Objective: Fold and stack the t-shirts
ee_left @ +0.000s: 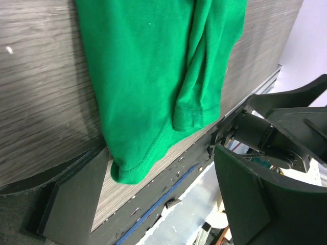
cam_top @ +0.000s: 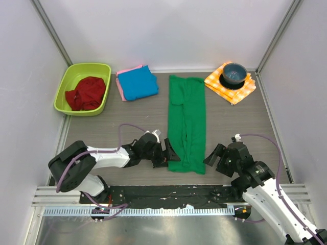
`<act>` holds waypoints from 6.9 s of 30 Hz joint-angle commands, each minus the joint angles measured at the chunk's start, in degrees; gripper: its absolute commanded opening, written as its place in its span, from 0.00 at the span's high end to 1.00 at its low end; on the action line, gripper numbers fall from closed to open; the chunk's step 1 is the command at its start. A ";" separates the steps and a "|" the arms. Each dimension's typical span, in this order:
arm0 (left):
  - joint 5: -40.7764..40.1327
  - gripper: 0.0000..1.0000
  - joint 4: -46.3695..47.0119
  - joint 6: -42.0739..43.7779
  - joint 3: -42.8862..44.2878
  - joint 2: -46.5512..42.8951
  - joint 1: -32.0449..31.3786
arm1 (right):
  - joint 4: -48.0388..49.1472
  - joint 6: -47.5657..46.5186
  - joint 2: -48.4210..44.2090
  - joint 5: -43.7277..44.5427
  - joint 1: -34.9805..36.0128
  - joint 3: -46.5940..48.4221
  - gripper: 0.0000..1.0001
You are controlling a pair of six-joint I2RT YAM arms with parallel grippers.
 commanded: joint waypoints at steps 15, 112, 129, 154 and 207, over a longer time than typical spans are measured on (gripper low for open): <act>2.66 0.24 1.88 -1.50 -2.58 6.89 -0.40 | 13.60 4.61 7.96 -9.70 0.53 -9.42 0.21; 4.68 0.01 -15.52 13.53 52.07 34.11 22.89 | 44.11 -18.85 73.94 17.45 -7.91 39.95 0.54; -1.47 0.00 -15.44 14.85 32.24 11.40 20.09 | 38.50 -19.12 53.85 26.34 -0.18 27.77 0.29; -0.24 0.00 2.05 9.40 17.02 18.75 17.18 | 55.96 -12.87 45.92 7.40 -9.13 1.66 0.29; 6.62 1.00 6.45 9.05 12.81 21.93 19.64 | 65.39 -8.39 55.26 -7.15 -19.16 -4.76 0.99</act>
